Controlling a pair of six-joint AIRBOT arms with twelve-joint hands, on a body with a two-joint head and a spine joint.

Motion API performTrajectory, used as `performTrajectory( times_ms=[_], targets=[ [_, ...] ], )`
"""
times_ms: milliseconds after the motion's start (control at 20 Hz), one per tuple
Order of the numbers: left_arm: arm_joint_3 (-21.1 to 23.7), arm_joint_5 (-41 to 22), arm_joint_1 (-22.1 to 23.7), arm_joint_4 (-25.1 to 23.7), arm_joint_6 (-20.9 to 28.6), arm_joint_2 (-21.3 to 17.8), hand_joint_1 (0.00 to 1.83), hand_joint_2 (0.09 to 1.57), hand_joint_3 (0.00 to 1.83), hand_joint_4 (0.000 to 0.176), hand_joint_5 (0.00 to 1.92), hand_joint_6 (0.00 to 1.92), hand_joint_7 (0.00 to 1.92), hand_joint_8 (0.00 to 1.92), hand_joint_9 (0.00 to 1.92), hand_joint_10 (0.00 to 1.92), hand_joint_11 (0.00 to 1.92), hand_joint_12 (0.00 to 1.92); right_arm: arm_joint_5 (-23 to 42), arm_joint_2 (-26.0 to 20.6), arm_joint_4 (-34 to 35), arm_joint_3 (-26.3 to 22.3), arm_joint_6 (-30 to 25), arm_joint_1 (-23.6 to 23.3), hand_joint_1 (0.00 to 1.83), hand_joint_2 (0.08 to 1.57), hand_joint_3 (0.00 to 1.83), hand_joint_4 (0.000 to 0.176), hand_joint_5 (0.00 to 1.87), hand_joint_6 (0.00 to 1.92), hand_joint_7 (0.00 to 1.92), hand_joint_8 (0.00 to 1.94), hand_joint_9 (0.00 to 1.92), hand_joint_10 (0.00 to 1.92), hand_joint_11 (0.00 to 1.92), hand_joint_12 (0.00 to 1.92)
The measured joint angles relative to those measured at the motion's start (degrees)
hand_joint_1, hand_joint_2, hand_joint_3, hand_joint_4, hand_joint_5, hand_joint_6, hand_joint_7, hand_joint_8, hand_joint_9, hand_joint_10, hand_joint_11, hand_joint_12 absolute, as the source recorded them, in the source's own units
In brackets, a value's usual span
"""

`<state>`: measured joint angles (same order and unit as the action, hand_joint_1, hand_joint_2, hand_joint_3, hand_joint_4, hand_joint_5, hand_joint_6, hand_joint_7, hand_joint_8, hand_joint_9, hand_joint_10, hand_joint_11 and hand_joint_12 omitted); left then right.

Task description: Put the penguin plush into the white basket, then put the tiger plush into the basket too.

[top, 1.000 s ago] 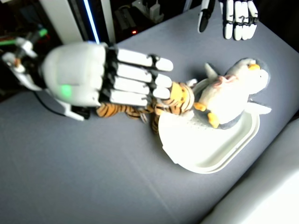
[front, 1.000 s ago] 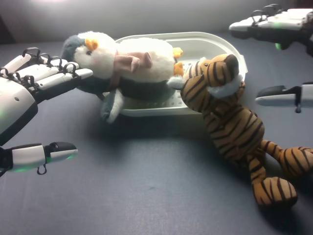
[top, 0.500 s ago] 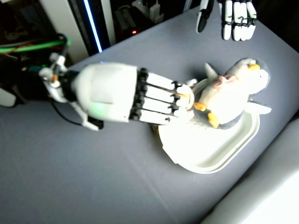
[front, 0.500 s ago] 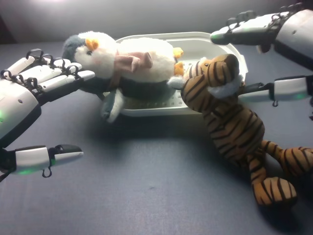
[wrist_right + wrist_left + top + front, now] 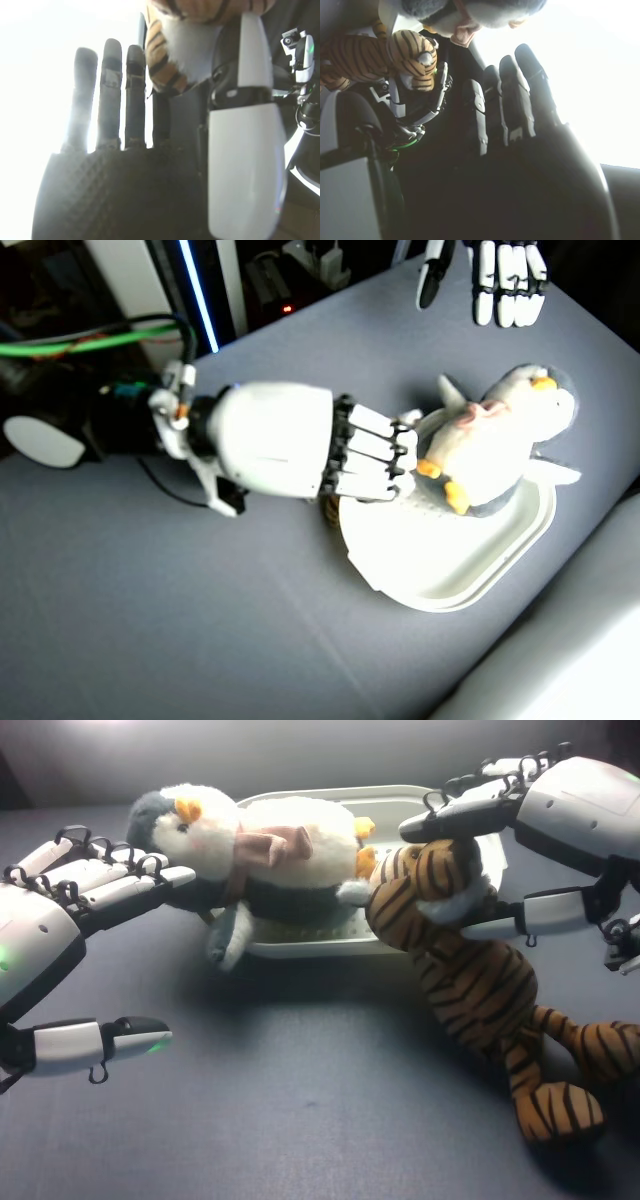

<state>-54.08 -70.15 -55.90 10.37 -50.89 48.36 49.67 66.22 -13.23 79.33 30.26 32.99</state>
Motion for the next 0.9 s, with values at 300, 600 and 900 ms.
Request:
performTrajectory(
  times_ms=[300, 600, 900],
  targets=[
    [-0.15, 0.07, 0.02, -0.09, 0.02, 0.07, 0.88, 0.97, 0.0, 0.052, 0.35, 0.0, 0.34, 0.0, 0.31, 0.01, 0.0, 0.87, 0.59, 0.59, 0.37, 0.24, -0.15, -0.35, 1.36, 1.11, 0.0, 0.0, 0.91, 1.11, 1.02, 0.99, 0.89, 1.09, 0.48, 1.2],
    [-0.15, 0.11, -0.11, 0.2, 0.04, 0.2, 0.9, 0.96, 0.0, 0.048, 0.36, 0.0, 0.35, 0.0, 0.33, 0.0, 0.0, 0.9, 2.08, -0.07, 0.07, -1.27, 0.04, -1.05, 1.36, 1.13, 0.0, 0.0, 0.84, 1.16, 0.95, 1.03, 0.93, 1.18, 0.77, 1.24],
    [-0.2, 0.07, -0.11, 0.42, 0.2, 0.48, 0.88, 0.96, 0.0, 0.025, 0.35, 0.0, 0.33, 0.0, 0.3, 0.0, 0.0, 0.88, 6.69, -1.77, 3.13, 0.31, 0.04, -5.46, 1.23, 1.08, 0.0, 0.039, 1.03, 0.93, 1.08, 0.85, 0.98, 1.12, 0.82, 1.57]
  ],
)
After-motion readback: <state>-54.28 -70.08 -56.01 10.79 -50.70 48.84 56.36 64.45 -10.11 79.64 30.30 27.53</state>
